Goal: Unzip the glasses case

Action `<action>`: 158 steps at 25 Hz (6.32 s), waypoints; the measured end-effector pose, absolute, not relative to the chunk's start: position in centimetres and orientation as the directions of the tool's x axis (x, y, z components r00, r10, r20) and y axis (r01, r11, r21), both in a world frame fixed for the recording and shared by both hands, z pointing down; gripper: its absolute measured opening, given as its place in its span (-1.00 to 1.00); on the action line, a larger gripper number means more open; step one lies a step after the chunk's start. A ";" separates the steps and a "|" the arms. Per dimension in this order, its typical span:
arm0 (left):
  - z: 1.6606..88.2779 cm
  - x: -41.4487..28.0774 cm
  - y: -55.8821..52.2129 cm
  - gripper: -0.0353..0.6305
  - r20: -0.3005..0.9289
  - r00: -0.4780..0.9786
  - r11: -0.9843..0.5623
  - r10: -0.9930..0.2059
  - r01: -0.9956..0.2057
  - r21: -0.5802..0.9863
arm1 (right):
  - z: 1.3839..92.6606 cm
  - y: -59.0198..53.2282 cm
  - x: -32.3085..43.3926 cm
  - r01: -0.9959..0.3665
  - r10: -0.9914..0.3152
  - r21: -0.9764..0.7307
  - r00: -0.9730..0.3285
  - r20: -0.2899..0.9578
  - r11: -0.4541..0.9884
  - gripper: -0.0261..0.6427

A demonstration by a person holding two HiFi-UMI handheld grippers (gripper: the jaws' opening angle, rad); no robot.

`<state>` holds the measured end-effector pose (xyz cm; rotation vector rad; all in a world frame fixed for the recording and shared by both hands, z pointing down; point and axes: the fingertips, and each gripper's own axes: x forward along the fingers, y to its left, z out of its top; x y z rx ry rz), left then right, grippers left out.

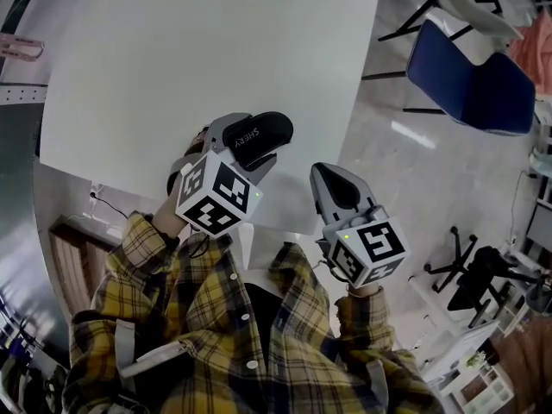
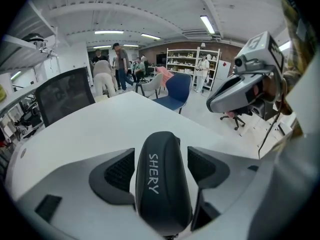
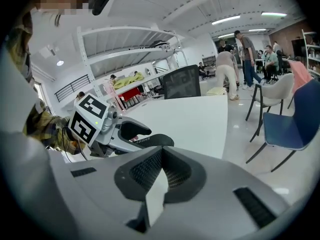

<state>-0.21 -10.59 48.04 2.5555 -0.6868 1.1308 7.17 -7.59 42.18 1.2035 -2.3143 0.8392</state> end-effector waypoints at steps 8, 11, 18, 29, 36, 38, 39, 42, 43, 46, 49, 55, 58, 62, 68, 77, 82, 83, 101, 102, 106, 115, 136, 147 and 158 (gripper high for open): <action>49.5 -0.1 -10.7 0.05 0.746 0.567 -0.850 -0.349 -0.527 0.003 | 43.8 -8.2 7.5 -0.819 -0.560 -0.340 -0.567 0.604 0.462 -0.93; 49.5 -0.1 -10.7 0.05 0.739 0.575 -0.853 -0.351 -0.522 0.001 | 44.3 -8.6 7.4 -0.808 -0.543 -0.336 -0.579 0.609 0.485 -0.93; 49.4 0.1 -10.8 0.05 0.730 0.585 -0.858 -0.352 -0.514 -0.002 | 46.8 -9.6 6.3 -0.759 -0.487 -0.215 -0.580 0.653 0.615 -0.92; 49.6 0.1 -10.9 0.05 0.729 0.587 -0.858 -0.352 -0.513 -0.001 | 51.2 -9.8 3.9 -0.612 -0.409 0.005 -0.522 0.749 0.791 -0.72; 49.6 0.0 -10.9 0.05 0.724 0.588 -0.859 -0.361 -0.512 -0.012 | 51.9 -10.1 3.0 -0.634 -0.429 0.028 -0.489 0.759 0.773 -0.70; 49.6 0.0 -10.8 0.05 0.723 0.587 -0.859 -0.364 -0.512 -0.017 | 51.8 -10.2 3.1 -0.642 -0.443 0.042 -0.479 0.758 0.766 -0.77; 49.6 0.0 -10.8 0.05 0.723 0.587 -0.859 -0.364 -0.512 -0.017 | 51.7 -10.2 3.2 -0.642 -0.451 0.052 -0.475 0.756 0.765 -0.85; 49.5 0.0 -10.8 0.05 0.722 0.589 -0.860 -0.363 -0.511 -0.016 | 51.5 -10.0 3.6 -0.638 -0.447 0.044 -0.486 0.752 0.768 -0.86; 49.6 0.0 -10.8 0.05 0.722 0.589 -0.860 -0.363 -0.511 -0.015 | 51.5 -10.0 3.7 -0.636 -0.442 0.037 -0.491 0.751 0.771 -0.86; 49.7 0.0 -10.9 0.05 0.721 0.589 -0.860 -0.363 -0.511 -0.016 | 51.5 -9.9 3.8 -0.624 -0.440 0.042 -0.500 0.746 0.781 -0.87; 49.6 0.0 -10.9 0.05 0.721 0.590 -0.859 -0.363 -0.511 -0.014 | 51.3 -9.9 3.9 -0.600 -0.442 0.072 -0.498 0.746 0.797 -0.87; 49.6 0.0 -10.8 0.05 0.721 0.590 -0.861 -0.364 -0.508 -0.019 | 51.3 -9.8 4.0 -0.571 -0.466 0.138 -0.481 0.742 0.809 -0.92; 49.7 -0.1 -10.9 0.05 0.720 0.592 -0.860 -0.363 -0.509 -0.015 | 51.3 -10.0 3.8 -0.556 -0.478 0.166 -0.481 0.735 0.814 -0.92; 49.7 -0.1 -10.9 0.05 0.719 0.591 -0.864 -0.366 -0.504 -0.025 | 51.3 -10.0 3.9 -0.537 -0.464 0.170 -0.480 0.744 0.826 -0.93; 49.5 0.0 -10.8 0.04 0.718 0.594 -0.872 -0.363 -0.489 -0.036 | 51.1 -10.2 4.4 -0.471 -0.411 0.167 -0.481 0.774 0.866 -0.93; 49.5 0.1 -10.7 0.04 0.722 0.594 -0.882 -0.356 -0.470 -0.048 | 51.1 -11.6 5.1 -0.308 -0.300 0.162 -0.478 0.825 0.937 -0.93; 49.5 -0.1 -10.6 0.04 0.719 0.598 -0.886 -0.353 -0.461 -0.051 | 51.4 -13.8 4.3 -0.193 -0.238 0.164 -0.475 0.847 0.968 -0.93; 49.5 -0.1 -10.6 0.04 0.719 0.599 -0.887 -0.353 -0.460 -0.052 | 51.4 -14.2 4.0 -0.167 -0.222 0.160 -0.476 0.851 0.973 -0.93; 47.4 -0.6 -10.7 0.05 0.712 0.589 -0.911 -0.381 -0.370 -0.181 | 50.6 -12.4 5.3 -0.251 -0.248 0.149 -0.435 0.866 0.957 -0.93; 46.8 -0.8 -10.7 0.05 0.705 0.592 -0.903 -0.390 -0.396 -0.168 | 50.5 -11.6 5.7 -0.297 -0.269 0.147 -0.423 0.865 0.943 -0.93; 45.6 -2.7 -10.5 0.05 0.687 0.596 -0.828 -0.417 -0.560 -0.016 | 50.2 -7.6 6.2 -0.434 -0.307 0.114 -0.406 0.861 0.894 -0.93; 46.3 -7.9 -7.9 0.06 0.654 0.627 -0.306 -0.423 -0.778 0.549 | 50.3 -0.8 2.1 -0.530 -0.243 -0.056 -0.478 0.844 0.846 -0.93; 48.9 -9.3 -7.7 0.12 0.734 0.460 -0.298 -0.500 -0.887 0.353 | 51.9 1.2 -3.8 -0.459 -0.177 -0.099 -0.520 0.836 0.883 -0.93; 48.8 -8.8 -8.1 0.12 0.723 0.492 -0.289 -0.485 -0.871 0.398 | 51.9 -2.8 -2.2 -0.347 -0.180 -0.004 -0.496 0.849 0.938 -0.93; 48.8 -9.1 -7.8 0.12 0.715 0.507 -0.299 -0.480 -0.862 0.411 | 51.9 -9.5 -5.3 -0.153 -0.128 0.056 -0.514 0.848 0.987 -0.93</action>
